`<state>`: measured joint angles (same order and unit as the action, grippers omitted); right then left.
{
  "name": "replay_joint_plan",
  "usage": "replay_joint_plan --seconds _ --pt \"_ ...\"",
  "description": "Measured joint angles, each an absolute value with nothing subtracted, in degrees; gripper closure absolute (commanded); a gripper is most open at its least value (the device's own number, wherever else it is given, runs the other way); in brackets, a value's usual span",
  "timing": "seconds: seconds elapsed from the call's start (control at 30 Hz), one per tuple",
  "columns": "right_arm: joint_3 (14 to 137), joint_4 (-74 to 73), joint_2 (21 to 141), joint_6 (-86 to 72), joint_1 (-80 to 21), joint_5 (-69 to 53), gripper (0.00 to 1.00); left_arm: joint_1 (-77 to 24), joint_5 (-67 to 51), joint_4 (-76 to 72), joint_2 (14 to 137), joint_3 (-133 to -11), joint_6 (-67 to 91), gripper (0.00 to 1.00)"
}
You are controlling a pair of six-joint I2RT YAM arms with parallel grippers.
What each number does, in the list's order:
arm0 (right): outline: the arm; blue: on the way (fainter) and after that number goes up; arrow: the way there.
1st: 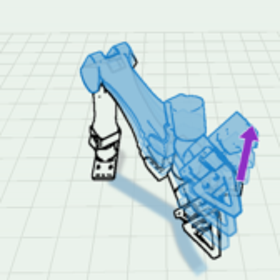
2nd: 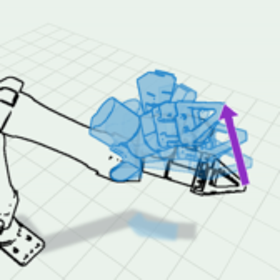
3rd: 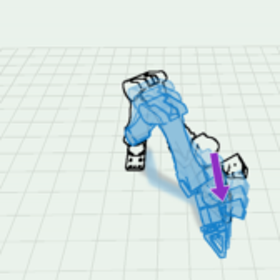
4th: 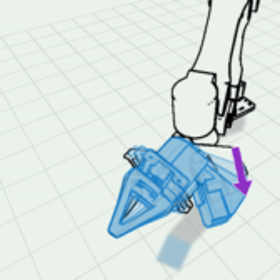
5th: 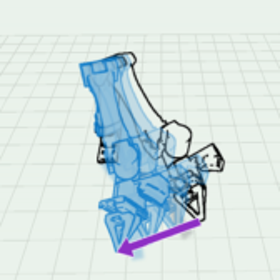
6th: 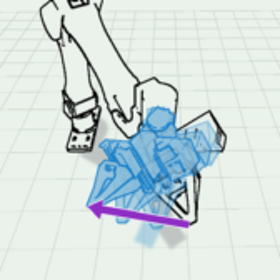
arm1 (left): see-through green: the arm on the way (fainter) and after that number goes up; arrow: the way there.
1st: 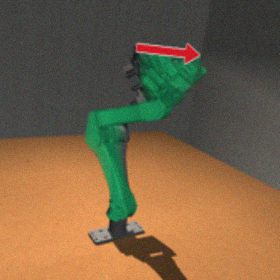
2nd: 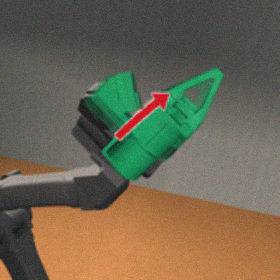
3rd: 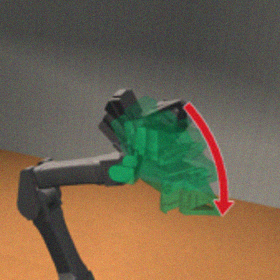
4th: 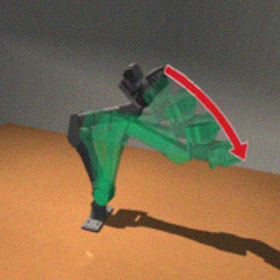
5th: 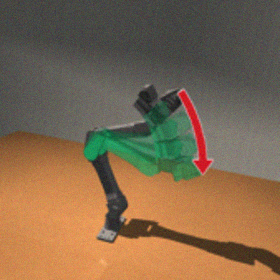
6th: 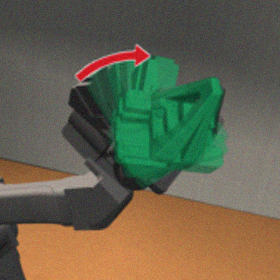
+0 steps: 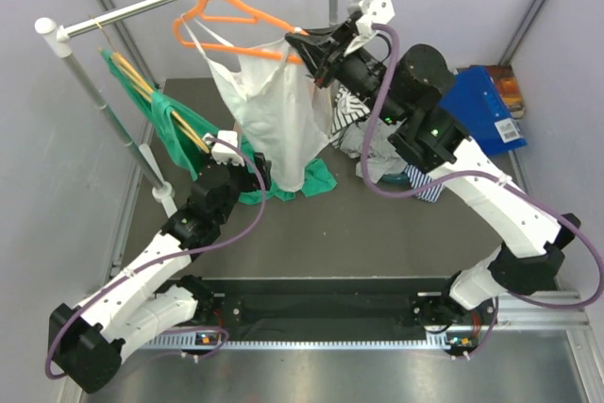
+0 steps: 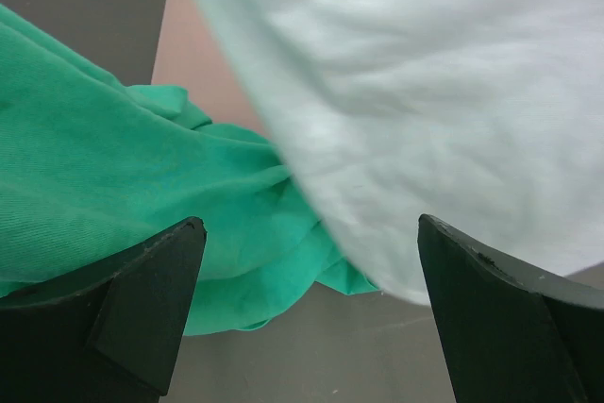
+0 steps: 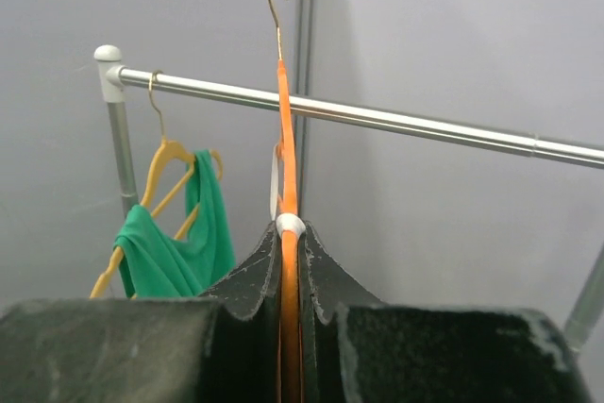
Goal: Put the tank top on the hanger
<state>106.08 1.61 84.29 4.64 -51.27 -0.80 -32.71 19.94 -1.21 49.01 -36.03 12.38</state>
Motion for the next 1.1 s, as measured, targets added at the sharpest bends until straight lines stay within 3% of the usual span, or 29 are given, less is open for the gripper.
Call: replay_joint_plan --seconds 0.5,1.1 --pt "116.16 3.57 99.57 1.43 -53.63 -7.94 1.00 -32.82 13.17 -0.01 47.53 -36.03 12.97 0.01" --pt "118.93 1.74 103.48 -0.67 -54.22 -9.65 1.00 -33.10 10.02 2.28 43.70 -35.94 13.47 0.01"
